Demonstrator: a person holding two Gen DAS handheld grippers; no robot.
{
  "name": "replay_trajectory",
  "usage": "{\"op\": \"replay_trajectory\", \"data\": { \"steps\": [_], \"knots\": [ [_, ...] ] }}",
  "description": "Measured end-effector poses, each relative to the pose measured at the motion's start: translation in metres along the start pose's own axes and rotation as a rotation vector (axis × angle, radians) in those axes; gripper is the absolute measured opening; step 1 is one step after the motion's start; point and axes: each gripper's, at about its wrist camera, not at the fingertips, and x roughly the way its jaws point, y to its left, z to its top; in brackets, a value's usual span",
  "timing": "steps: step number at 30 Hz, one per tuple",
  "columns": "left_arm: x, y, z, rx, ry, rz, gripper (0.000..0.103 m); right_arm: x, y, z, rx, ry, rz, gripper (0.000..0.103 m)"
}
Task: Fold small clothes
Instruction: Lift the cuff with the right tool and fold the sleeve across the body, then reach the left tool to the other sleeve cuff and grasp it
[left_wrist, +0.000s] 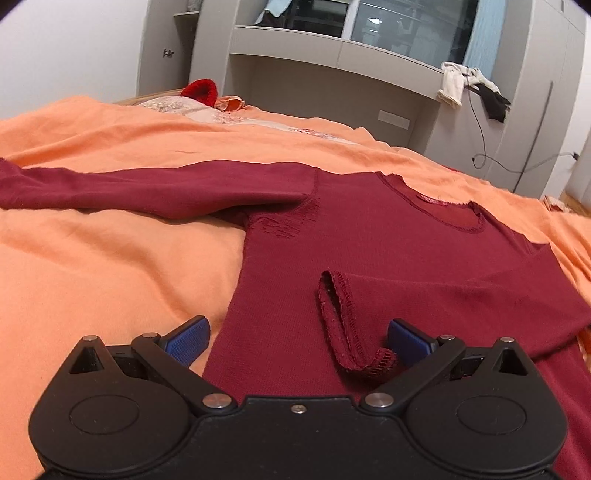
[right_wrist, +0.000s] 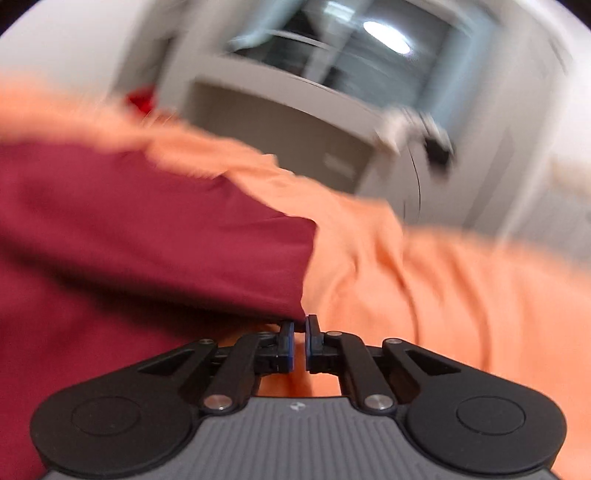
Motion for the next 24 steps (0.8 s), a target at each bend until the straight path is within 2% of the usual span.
{"op": "replay_trajectory", "data": {
  "steps": [2, 5, 11, 13, 14, 15, 17, 20, 24],
  "knots": [
    [0.002, -0.006, -0.002, 0.043, 0.017, 0.015, 0.102, 0.003, -0.016, -0.001, 0.169, 0.032, 0.060, 0.005],
    [0.002, -0.013, -0.005, 0.095, 0.020, 0.033, 0.102, 0.011, -0.021, -0.006, 0.251, 0.074, 0.086, 0.005],
    [-0.002, -0.013, -0.008, 0.119, 0.024, 0.014, 0.102, 0.014, -0.024, -0.008, 0.267, 0.095, 0.105, 0.007],
    [-0.005, -0.010, -0.007, 0.108, 0.021, -0.007, 0.102, 0.010, -0.023, -0.010, 0.264, 0.096, 0.105, 0.011],
    [-0.007, -0.006, -0.005, 0.088, 0.018, -0.024, 0.102, 0.008, -0.024, -0.010, 0.267, 0.096, 0.108, 0.021],
    [-0.009, -0.001, -0.003, 0.064, 0.012, -0.036, 0.102, 0.005, -0.025, -0.010, 0.272, 0.094, 0.112, 0.037],
    [-0.015, 0.012, 0.002, -0.004, -0.011, -0.022, 0.102, -0.003, -0.028, -0.010, 0.285, 0.082, 0.118, 0.056],
    [-0.025, 0.037, 0.011, -0.109, -0.075, 0.073, 0.102, -0.016, -0.031, -0.011, 0.304, 0.067, 0.145, 0.064],
    [-0.033, 0.080, 0.024, -0.233, -0.126, 0.209, 0.102, -0.036, -0.030, -0.011, 0.335, 0.034, 0.202, 0.086]
  ]
}}
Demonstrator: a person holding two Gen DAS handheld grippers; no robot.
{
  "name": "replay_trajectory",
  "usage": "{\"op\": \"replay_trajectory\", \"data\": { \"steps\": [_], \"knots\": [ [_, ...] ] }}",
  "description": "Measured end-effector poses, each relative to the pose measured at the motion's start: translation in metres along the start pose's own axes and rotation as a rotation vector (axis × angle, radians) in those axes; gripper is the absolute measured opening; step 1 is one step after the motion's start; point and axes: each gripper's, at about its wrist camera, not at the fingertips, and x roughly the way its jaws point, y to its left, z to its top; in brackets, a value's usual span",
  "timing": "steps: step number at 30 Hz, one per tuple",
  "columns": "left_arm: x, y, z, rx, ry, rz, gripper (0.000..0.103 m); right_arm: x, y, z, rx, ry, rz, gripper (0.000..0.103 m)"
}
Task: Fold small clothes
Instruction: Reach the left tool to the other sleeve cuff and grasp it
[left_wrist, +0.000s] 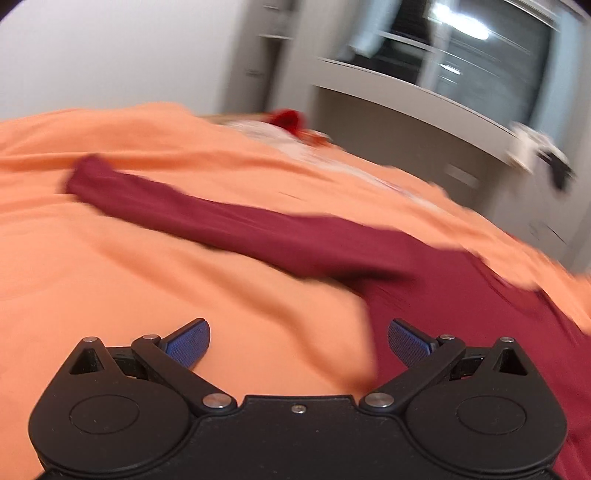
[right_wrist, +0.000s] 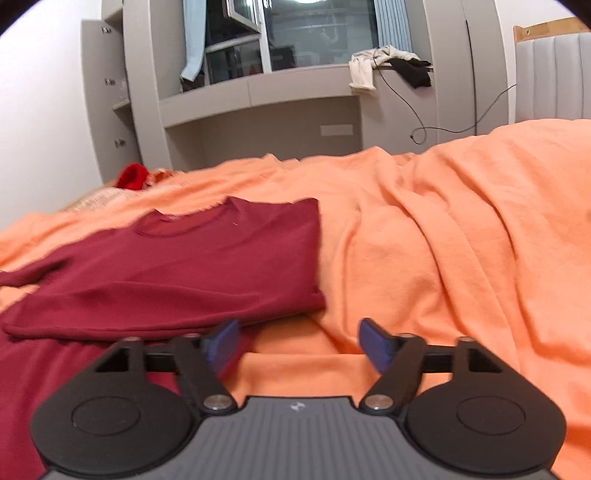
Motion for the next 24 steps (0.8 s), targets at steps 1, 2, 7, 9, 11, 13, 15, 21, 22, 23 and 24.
{"op": "replay_trajectory", "data": {
  "steps": [1, 2, 7, 9, 11, 13, 15, 21, 22, 23, 24],
  "knots": [
    [0.002, 0.012, 0.005, -0.037, -0.007, 0.033, 0.102, -0.004, 0.002, 0.000, 0.006, -0.006, 0.022, 0.088],
    [0.005, 0.024, 0.010, -0.077, -0.008, 0.055, 0.102, -0.009, 0.005, -0.001, 0.011, -0.010, 0.048, 0.091],
    [0.014, 0.081, 0.022, -0.298, -0.057, 0.102, 0.102, -0.024, 0.024, -0.005, 0.028, -0.026, 0.178, 0.103],
    [0.016, 0.095, 0.027, -0.327, -0.077, 0.087, 0.102, -0.027, 0.036, -0.007, 0.020, -0.030, 0.223, 0.103],
    [0.020, 0.108, 0.030, -0.350, -0.098, 0.065, 0.102, -0.027, 0.046, -0.011, -0.003, -0.025, 0.268, 0.103],
    [0.025, 0.118, 0.033, -0.384, -0.103, 0.037, 0.102, -0.026, 0.054, -0.015, -0.043, -0.031, 0.284, 0.103],
    [0.033, 0.127, 0.040, -0.398, -0.117, 0.004, 0.102, -0.024, 0.059, -0.017, -0.074, -0.030, 0.284, 0.103],
    [0.070, 0.154, 0.065, -0.436, -0.109, 0.003, 0.102, -0.013, 0.049, -0.019, -0.010, -0.007, 0.312, 0.103],
    [0.075, 0.158, 0.068, -0.441, -0.115, 0.016, 0.102, -0.009, 0.046, -0.020, 0.011, 0.007, 0.317, 0.103],
    [0.080, 0.161, 0.071, -0.445, -0.125, 0.031, 0.102, -0.006, 0.043, -0.020, 0.031, 0.020, 0.323, 0.103],
    [0.085, 0.163, 0.072, -0.448, -0.133, 0.043, 0.102, -0.003, 0.040, -0.022, 0.048, 0.029, 0.331, 0.103]
  ]
}}
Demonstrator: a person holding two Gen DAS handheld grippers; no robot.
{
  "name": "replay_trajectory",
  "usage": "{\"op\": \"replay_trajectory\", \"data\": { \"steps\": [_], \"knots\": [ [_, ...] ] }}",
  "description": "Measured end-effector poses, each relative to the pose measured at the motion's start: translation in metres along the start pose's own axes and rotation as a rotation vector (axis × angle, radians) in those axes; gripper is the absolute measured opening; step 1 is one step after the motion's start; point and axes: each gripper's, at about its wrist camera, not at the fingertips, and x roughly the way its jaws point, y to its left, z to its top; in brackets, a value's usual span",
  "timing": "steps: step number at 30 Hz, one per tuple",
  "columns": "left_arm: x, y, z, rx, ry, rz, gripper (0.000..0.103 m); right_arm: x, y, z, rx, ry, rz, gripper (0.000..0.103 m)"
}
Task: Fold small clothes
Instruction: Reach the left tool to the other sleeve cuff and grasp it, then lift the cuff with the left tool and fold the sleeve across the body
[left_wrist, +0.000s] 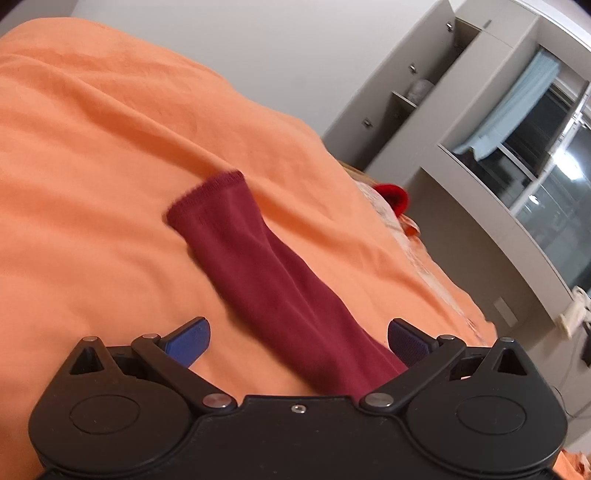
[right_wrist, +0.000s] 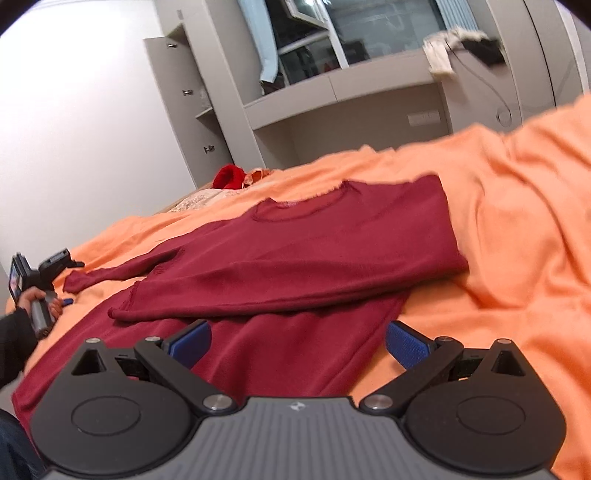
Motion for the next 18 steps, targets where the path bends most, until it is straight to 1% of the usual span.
{"op": "replay_trajectory", "data": {
  "steps": [2, 4, 6, 8, 9, 10, 11, 12, 13, 14, 16, 18],
  "knots": [
    [0.007, 0.002, 0.000, -0.003, -0.029, 0.020, 0.102, 0.003, -0.008, -0.003, 0.039, 0.003, 0.015, 0.103],
    [0.007, 0.004, -0.004, -0.011, -0.078, 0.029, 0.102, 0.006, -0.015, -0.004, 0.081, 0.013, 0.035, 0.103],
    [0.007, 0.008, -0.007, -0.025, -0.124, 0.034, 0.097, 0.009, -0.022, -0.007, 0.119, 0.016, 0.054, 0.103],
    [0.005, 0.011, -0.006, -0.050, -0.148, 0.053, 0.081, 0.009, -0.028, -0.008, 0.149, 0.012, 0.073, 0.103],
    [0.004, 0.014, -0.006, -0.077, -0.165, 0.055, 0.076, 0.009, -0.029, -0.008, 0.156, 0.010, 0.078, 0.102],
    [0.003, 0.018, -0.005, -0.103, -0.175, 0.056, 0.065, 0.009, -0.030, -0.008, 0.160, 0.009, 0.081, 0.102],
    [0.003, 0.023, -0.005, -0.130, -0.182, 0.058, 0.050, 0.010, -0.029, -0.008, 0.161, 0.009, 0.080, 0.103],
    [0.003, 0.026, -0.005, -0.152, -0.183, 0.060, 0.043, 0.011, -0.028, -0.009, 0.159, 0.008, 0.078, 0.103],
    [0.003, 0.031, -0.005, -0.178, -0.179, 0.064, 0.031, 0.011, -0.027, -0.009, 0.156, 0.010, 0.076, 0.103],
    [0.004, 0.035, -0.005, -0.204, -0.178, 0.065, 0.024, 0.012, -0.027, -0.009, 0.154, 0.012, 0.074, 0.103],
    [0.004, 0.037, -0.004, -0.220, -0.178, 0.046, 0.024, 0.014, -0.025, -0.009, 0.152, 0.014, 0.071, 0.103],
    [0.005, 0.036, -0.004, -0.214, -0.176, 0.026, 0.025, 0.015, -0.025, -0.010, 0.149, 0.016, 0.067, 0.103]
  ]
}}
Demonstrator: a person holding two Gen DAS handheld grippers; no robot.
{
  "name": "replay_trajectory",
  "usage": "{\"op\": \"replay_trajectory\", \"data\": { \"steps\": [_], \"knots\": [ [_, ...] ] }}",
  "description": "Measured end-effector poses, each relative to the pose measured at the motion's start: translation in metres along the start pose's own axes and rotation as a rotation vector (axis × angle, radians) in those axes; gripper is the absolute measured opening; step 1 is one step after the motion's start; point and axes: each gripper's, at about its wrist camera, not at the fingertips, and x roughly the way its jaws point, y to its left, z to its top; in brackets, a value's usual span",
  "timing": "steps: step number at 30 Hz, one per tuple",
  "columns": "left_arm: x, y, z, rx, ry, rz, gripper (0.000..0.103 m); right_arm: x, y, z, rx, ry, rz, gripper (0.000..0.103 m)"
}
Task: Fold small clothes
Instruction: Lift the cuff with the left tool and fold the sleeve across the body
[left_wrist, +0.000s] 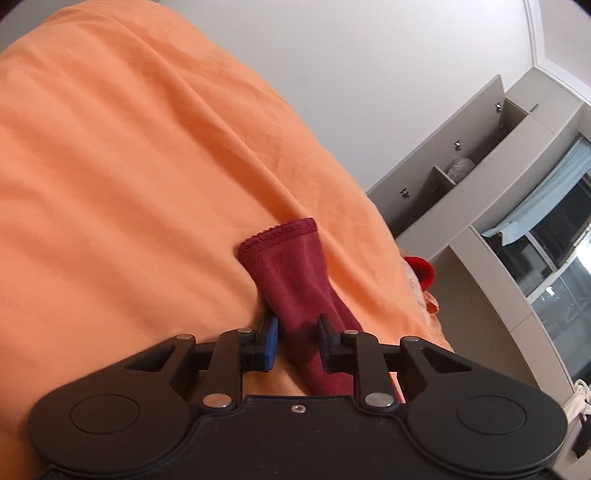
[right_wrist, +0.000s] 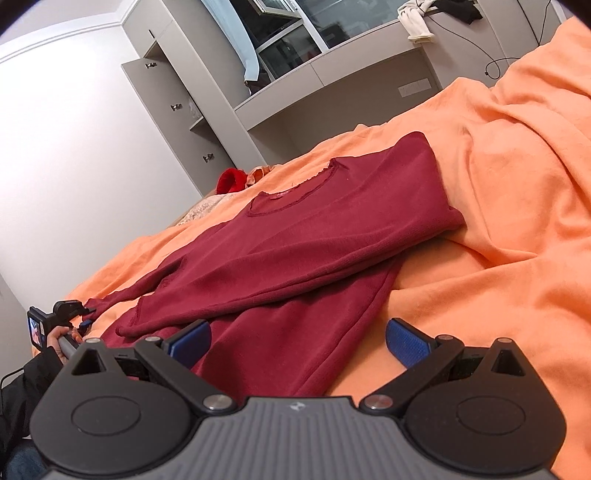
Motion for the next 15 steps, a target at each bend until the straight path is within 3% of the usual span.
{"op": "replay_trajectory", "data": {
  "steps": [2, 6, 10, 12, 15],
  "knots": [
    [0.004, -0.001, 0.001, -0.005, 0.017, -0.030, 0.036, 0.000, 0.001, -0.001, -0.004, 0.000, -0.004, 0.103],
    [0.010, 0.002, 0.003, -0.010, 0.027, -0.033, 0.036, 0.002, 0.002, -0.001, -0.005, 0.000, -0.006, 0.103],
    [0.009, 0.005, 0.004, -0.036, 0.028, -0.021, 0.006, 0.001, 0.001, -0.001, -0.006, 0.000, -0.005, 0.103],
    [0.007, 0.004, 0.004, -0.038, -0.002, -0.041, 0.004, 0.001, 0.001, -0.002, -0.006, 0.000, -0.006, 0.103],
    [-0.001, -0.010, 0.003, 0.046, -0.061, -0.102, 0.003, 0.001, 0.003, -0.004, -0.017, -0.012, -0.014, 0.102]
  ]
}}
